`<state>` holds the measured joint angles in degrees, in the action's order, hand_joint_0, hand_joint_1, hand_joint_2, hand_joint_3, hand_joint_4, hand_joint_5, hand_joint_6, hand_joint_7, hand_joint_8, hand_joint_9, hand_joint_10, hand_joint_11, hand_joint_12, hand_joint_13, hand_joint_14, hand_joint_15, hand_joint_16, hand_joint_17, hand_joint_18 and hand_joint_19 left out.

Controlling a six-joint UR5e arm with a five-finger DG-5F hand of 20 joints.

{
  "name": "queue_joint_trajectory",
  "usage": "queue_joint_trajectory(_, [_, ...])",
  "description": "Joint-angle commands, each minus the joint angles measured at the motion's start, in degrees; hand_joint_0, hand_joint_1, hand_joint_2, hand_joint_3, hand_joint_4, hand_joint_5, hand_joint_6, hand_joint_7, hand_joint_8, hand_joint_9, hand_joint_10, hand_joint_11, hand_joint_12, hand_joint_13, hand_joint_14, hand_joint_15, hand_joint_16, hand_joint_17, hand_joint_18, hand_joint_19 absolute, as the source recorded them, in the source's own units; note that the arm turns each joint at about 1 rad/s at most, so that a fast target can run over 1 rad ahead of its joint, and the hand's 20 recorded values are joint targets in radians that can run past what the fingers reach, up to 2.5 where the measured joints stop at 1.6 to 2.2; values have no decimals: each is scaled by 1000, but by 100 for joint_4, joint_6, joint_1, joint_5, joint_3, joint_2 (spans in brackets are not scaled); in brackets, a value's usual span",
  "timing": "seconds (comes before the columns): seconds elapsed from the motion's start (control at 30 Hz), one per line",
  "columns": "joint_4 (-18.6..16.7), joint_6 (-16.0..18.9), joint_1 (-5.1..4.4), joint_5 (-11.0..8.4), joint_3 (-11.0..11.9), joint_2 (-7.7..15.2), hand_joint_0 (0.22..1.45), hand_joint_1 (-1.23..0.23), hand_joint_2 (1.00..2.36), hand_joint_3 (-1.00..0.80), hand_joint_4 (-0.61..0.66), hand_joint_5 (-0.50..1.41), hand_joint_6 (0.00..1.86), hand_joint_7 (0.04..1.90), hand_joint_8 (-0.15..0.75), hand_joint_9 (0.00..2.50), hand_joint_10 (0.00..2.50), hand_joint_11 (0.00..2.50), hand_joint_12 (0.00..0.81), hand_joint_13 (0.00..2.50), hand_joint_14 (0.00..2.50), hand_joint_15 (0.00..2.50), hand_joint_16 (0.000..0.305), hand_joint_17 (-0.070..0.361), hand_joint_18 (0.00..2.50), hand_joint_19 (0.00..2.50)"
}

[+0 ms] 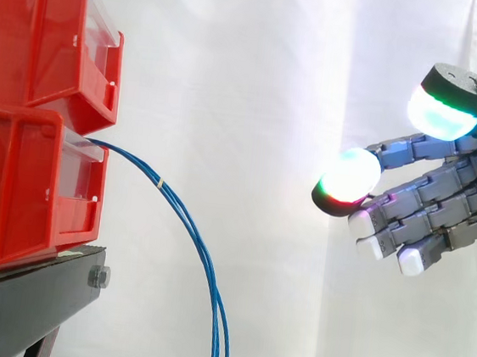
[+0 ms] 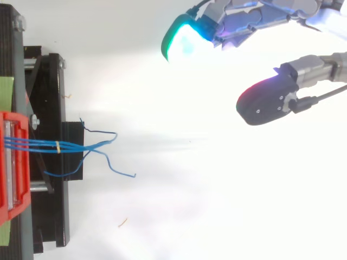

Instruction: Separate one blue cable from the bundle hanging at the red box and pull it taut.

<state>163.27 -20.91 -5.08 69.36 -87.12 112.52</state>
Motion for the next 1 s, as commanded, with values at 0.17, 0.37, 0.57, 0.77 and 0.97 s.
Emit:
queue_joint_trajectory(0.17, [-67,-36,-80,-63,29,130,509,-591,1000,-500,188,-208,502,858,281,596,14,439,372,564,11,307,54,121,534,562])
queue_joint_trajectory(0.37, [-129,-45,-89,-63,134,332,510,-594,1000,-500,189,-208,503,857,282,596,12,450,371,563,11,307,54,121,535,562])
queue_joint_trajectory(0.57, [-147,78,-89,-28,424,710,511,-598,1000,-500,191,-208,503,861,281,598,12,443,371,564,11,308,54,121,537,562])
queue_joint_trajectory(0.77, [-208,228,-107,-1,503,798,511,-598,1000,-500,191,-207,503,859,282,600,12,452,371,564,11,307,54,121,536,562])
queue_joint_trajectory(0.97, [-296,228,-107,7,503,816,511,-598,1000,-500,193,-207,503,855,282,601,12,452,371,562,11,307,54,121,536,562])
